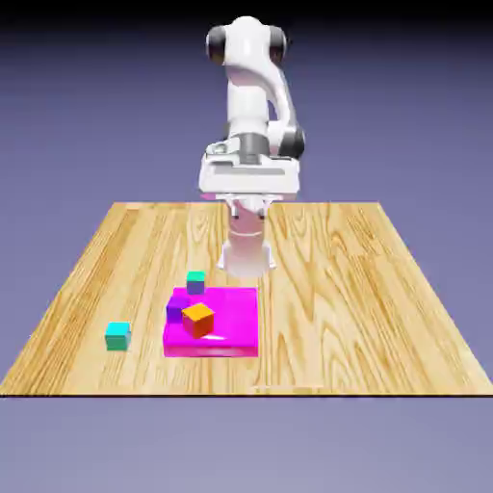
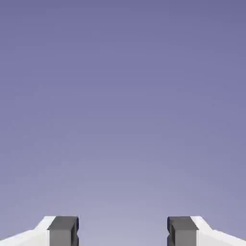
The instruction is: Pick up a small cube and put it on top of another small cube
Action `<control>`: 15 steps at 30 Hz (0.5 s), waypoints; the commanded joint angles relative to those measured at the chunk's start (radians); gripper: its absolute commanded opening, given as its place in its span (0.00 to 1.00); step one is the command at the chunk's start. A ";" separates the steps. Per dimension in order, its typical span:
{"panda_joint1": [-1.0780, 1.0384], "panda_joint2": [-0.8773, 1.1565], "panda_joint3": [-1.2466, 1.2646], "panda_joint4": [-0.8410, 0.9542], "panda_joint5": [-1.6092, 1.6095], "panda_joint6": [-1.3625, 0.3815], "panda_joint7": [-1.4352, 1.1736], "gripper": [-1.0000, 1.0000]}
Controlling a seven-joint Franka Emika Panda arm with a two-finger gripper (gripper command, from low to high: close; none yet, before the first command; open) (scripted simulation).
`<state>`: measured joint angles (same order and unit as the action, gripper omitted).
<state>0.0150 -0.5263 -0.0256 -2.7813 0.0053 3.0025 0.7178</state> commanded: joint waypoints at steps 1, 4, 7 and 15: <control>0.003 0.036 -0.021 0.024 0.004 -0.029 -0.019 0.50; 0.010 0.145 -0.085 0.095 0.018 -0.115 -0.077 0.50; 0.018 0.254 -0.149 0.167 0.031 -0.200 -0.135 0.50; 0.038 0.544 -0.318 0.357 0.066 -0.429 -0.288 0.50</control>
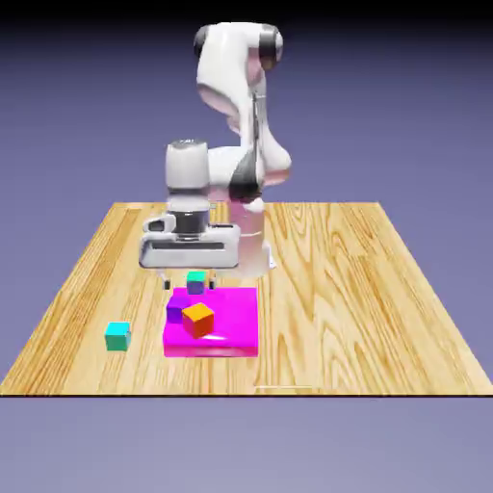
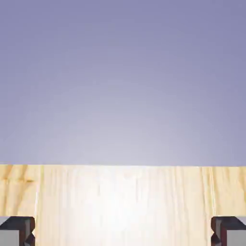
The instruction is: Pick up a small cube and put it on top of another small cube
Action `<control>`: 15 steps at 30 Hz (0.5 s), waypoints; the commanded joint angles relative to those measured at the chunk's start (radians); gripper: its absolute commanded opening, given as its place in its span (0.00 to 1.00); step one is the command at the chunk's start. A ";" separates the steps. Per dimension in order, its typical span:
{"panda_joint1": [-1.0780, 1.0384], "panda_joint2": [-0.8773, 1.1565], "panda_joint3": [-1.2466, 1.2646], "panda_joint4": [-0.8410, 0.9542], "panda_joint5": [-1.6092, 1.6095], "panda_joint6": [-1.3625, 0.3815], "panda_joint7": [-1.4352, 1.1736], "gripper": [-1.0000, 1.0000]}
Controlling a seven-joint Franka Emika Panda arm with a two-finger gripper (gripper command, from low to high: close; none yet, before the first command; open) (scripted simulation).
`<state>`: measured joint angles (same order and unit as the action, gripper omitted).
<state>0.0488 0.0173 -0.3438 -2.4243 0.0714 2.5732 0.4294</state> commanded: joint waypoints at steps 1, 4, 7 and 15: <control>0.006 0.036 -0.021 0.024 0.004 -0.029 -0.019 0.50; 0.014 0.145 -0.085 0.095 0.018 -0.115 -0.077 0.50; 0.021 0.254 -0.149 0.167 0.031 -0.200 -0.135 0.50; 0.041 0.544 -0.318 0.357 0.066 -0.429 -0.288 0.50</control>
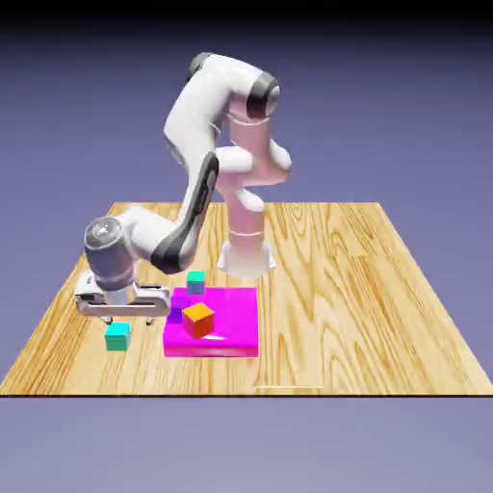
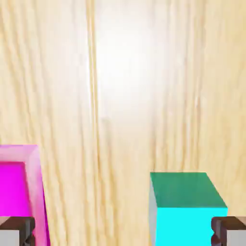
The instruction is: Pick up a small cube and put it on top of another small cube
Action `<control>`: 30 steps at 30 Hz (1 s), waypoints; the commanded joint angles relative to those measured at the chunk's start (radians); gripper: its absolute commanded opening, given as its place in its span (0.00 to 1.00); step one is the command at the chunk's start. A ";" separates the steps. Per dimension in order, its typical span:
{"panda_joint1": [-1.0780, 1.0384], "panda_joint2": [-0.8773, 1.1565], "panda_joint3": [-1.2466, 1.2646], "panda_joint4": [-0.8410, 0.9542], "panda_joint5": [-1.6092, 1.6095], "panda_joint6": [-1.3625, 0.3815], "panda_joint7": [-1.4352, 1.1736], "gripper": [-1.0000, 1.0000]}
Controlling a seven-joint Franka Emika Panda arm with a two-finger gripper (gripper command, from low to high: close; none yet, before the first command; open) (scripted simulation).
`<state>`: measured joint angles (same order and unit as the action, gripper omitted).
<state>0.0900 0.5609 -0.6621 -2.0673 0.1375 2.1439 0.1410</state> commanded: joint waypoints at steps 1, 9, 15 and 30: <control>0.003 0.036 -0.021 0.024 0.004 -0.029 -0.019 0.50; -0.046 0.179 0.014 0.003 0.067 0.082 -0.071 0.00; 0.009 0.021 0.000 0.034 -0.022 -0.094 0.007 0.00; 0.031 -0.384 0.348 -0.160 -0.253 -0.231 0.368 0.00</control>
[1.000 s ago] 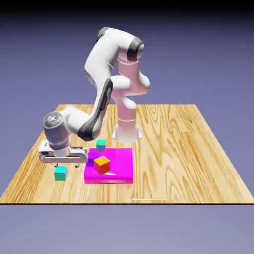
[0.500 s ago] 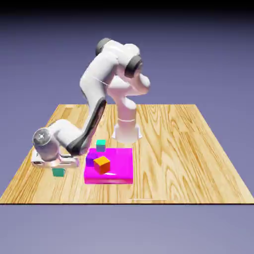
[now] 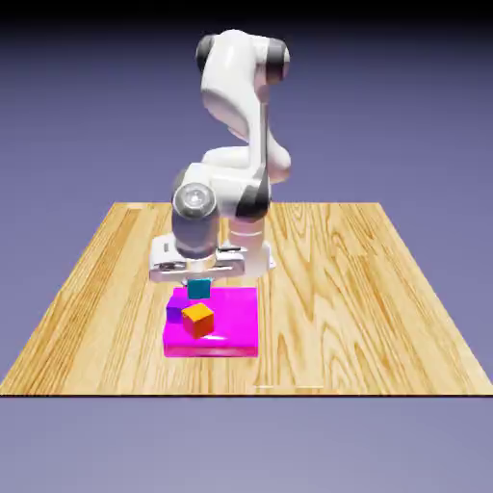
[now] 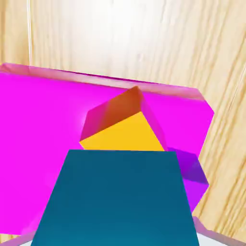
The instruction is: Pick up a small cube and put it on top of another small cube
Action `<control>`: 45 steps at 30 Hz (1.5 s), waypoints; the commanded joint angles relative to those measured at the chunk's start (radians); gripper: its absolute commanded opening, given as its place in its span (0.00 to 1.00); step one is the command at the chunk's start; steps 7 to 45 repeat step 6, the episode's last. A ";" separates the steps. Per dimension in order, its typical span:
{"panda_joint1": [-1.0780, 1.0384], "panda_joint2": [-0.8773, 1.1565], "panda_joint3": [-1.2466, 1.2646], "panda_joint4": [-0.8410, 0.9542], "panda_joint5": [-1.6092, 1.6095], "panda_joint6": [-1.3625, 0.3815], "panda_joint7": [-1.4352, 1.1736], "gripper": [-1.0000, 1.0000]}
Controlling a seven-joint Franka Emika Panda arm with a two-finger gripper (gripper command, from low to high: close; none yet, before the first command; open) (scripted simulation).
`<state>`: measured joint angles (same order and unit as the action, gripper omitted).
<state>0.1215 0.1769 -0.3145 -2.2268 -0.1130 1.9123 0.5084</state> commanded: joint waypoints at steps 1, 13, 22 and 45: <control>-0.003 0.014 -0.001 -0.029 -0.002 0.044 0.001 0.00; -0.004 0.016 -0.001 -0.032 -0.002 0.048 0.001 1.00; -0.004 0.016 -0.001 -0.032 -0.002 0.048 0.001 1.00; -0.004 0.016 -0.001 -0.032 -0.002 0.048 0.001 1.00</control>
